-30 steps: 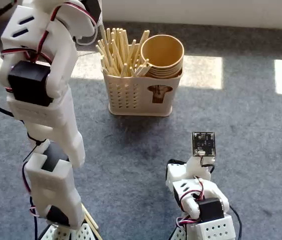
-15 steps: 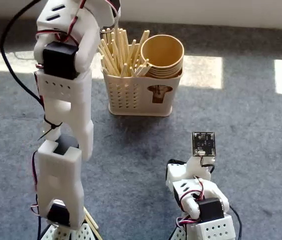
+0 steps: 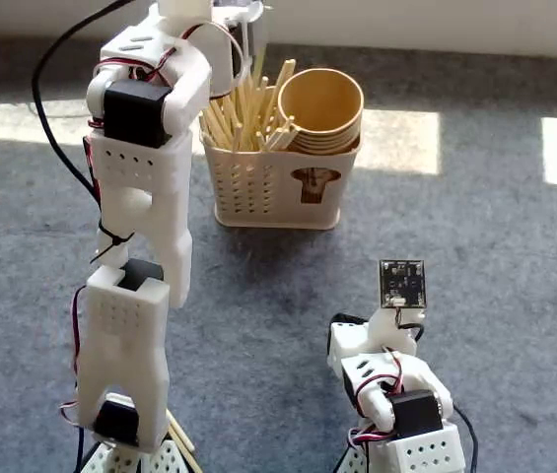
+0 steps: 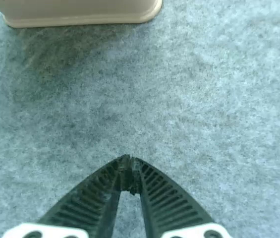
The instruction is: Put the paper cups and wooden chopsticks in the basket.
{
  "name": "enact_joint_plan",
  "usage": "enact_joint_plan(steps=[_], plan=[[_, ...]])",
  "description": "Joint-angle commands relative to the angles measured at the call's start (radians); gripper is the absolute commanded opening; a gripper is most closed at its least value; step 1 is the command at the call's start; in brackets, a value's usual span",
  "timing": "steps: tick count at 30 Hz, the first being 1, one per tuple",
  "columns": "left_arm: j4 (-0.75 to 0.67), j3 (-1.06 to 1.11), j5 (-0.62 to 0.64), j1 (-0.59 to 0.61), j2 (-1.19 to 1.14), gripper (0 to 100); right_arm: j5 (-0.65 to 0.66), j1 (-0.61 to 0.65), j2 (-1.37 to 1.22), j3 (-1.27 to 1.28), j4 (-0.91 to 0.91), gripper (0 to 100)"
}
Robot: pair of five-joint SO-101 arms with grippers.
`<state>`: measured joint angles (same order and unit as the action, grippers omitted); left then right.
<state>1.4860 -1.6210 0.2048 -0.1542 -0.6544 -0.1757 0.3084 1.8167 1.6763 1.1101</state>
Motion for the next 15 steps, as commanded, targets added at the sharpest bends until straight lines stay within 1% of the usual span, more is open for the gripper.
enact_joint_plan(steps=[1,10,15], plan=[[0.051,-0.041,0.002,0.022,0.056,18,-0.009,-0.01,0.019,0.111,0.005,0.6],[0.242,-0.038,0.0,0.074,0.162,18,-0.009,-0.01,0.019,0.111,0.005,0.6],[0.249,-0.041,0.0,0.093,0.171,18,-0.009,-0.01,0.019,0.111,0.005,0.6]])
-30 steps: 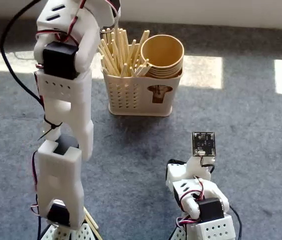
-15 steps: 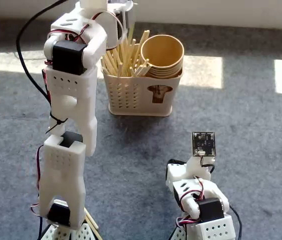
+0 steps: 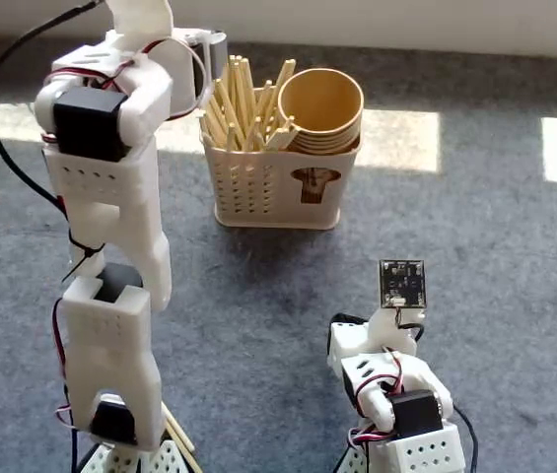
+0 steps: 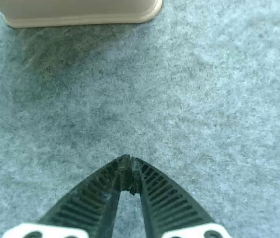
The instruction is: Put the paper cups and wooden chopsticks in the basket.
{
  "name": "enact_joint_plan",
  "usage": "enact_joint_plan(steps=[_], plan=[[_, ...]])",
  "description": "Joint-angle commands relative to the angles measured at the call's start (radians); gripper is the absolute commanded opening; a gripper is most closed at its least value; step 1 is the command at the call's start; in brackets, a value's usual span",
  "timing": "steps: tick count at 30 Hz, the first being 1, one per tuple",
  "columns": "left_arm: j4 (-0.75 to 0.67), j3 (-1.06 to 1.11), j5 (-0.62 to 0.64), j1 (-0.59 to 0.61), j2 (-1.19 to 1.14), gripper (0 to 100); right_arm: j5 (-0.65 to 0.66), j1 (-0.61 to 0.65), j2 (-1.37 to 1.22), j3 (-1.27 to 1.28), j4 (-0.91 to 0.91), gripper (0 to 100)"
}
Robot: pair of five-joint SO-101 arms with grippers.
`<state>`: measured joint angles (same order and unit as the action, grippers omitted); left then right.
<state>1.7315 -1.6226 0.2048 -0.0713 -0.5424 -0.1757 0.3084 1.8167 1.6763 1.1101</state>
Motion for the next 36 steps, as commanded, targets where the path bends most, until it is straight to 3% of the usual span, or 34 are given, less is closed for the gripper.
enact_joint_plan(steps=[1,6,12,17,21,27,36], plan=[[0.002,-0.039,0.0,0.007,0.059,18,-0.009,-0.01,0.019,0.111,0.005,0.6],[0.031,-0.033,0.002,0.021,0.061,18,-0.009,-0.012,0.019,0.111,0.005,0.6],[0.035,0.081,0.002,0.165,0.073,18,-0.009,-0.012,0.019,0.111,0.005,0.6],[0.035,0.392,0.0,0.257,0.209,18,-0.009,-0.012,0.019,0.111,0.005,0.6],[0.032,0.699,-0.072,0.278,0.41,18,-0.009,-0.012,0.019,0.111,0.005,0.6],[0.029,1.127,-0.083,0.311,0.668,19,-0.009,-0.012,0.019,0.111,0.005,0.6],[0.029,1.491,-0.084,0.424,0.792,19,-0.009,-0.012,0.019,0.111,0.005,0.6]])
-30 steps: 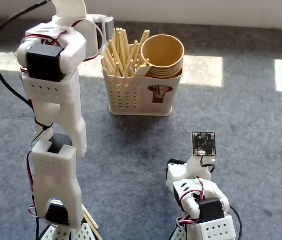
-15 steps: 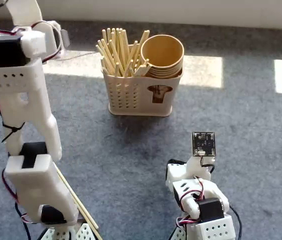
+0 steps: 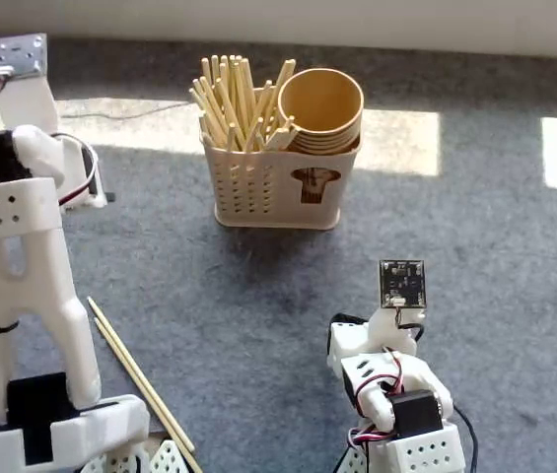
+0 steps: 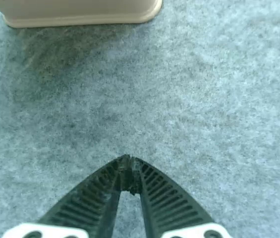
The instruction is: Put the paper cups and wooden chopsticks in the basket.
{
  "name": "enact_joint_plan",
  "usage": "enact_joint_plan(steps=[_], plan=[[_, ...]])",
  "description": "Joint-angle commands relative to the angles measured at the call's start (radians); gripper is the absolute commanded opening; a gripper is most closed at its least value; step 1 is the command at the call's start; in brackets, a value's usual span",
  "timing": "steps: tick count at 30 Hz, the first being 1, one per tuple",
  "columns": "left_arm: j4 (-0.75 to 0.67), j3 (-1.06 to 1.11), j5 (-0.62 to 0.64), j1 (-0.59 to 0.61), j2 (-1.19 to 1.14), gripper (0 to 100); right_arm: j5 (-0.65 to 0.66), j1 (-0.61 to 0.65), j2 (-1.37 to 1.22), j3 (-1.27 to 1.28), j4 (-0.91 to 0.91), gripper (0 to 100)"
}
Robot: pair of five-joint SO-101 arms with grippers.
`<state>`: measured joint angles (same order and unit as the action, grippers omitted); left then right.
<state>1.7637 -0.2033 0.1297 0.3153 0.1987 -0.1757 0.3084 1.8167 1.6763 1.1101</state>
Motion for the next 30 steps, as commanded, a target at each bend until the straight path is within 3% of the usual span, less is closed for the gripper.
enact_joint_plan(steps=[1,9,18,30], plan=[[-0.003,0.105,-0.009,0.05,0.054,19,-0.009,-0.012,0.019,0.111,0.005,0.6],[-0.003,0.285,-0.009,0.133,0.058,19,-0.009,-0.012,0.019,0.111,0.005,0.6],[-0.003,0.452,-0.069,0.147,0.062,19,-0.009,-0.012,0.019,0.111,0.005,0.6],[-0.161,0.785,-0.072,0.209,0.406,19,-0.009,-0.012,0.019,0.111,0.005,0.6]])
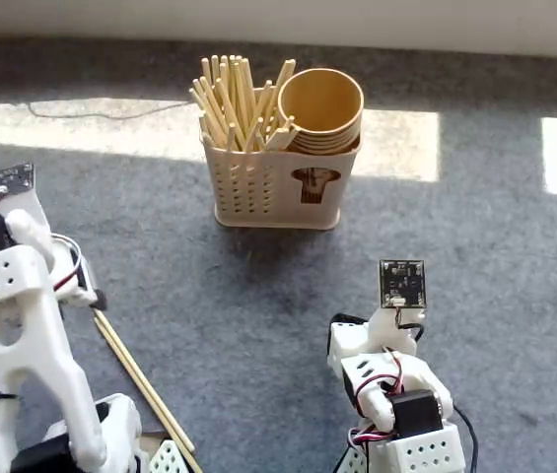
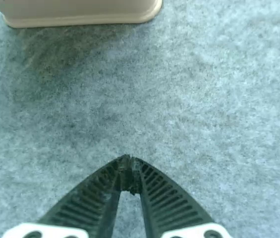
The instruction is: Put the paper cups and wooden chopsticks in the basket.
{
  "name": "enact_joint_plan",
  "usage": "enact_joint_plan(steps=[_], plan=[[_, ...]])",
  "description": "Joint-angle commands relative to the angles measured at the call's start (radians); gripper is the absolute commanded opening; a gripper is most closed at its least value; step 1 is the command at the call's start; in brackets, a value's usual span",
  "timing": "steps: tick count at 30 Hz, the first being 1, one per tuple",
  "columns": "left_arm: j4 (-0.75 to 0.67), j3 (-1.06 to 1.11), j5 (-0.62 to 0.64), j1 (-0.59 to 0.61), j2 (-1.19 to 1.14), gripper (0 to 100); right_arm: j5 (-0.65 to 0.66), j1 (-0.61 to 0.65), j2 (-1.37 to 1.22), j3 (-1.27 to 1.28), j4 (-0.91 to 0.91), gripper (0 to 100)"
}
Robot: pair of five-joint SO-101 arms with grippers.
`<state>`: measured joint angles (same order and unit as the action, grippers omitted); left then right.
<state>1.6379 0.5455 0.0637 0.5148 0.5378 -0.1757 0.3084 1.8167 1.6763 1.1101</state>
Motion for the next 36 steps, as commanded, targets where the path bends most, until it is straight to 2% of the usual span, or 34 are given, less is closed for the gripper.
enact_joint_plan(steps=[1,7,12,24,36], plan=[[-0.038,0.047,-0.008,0.01,0.07,19,-0.009,-0.012,0.019,0.111,0.005,0.6],[-0.041,0.128,-0.066,0.015,0.053,28,-0.009,-0.012,0.019,0.111,0.005,0.6],[-0.074,0.188,-0.069,0.015,0.051,28,-0.009,-0.012,0.019,0.111,0.005,0.6],[-0.423,0.49,-0.071,0.015,0.05,28,-0.009,-0.012,0.019,0.111,0.005,0.6],[-0.628,0.631,-0.063,0.012,0.05,28,-0.009,-0.012,0.019,0.111,0.005,0.6]])
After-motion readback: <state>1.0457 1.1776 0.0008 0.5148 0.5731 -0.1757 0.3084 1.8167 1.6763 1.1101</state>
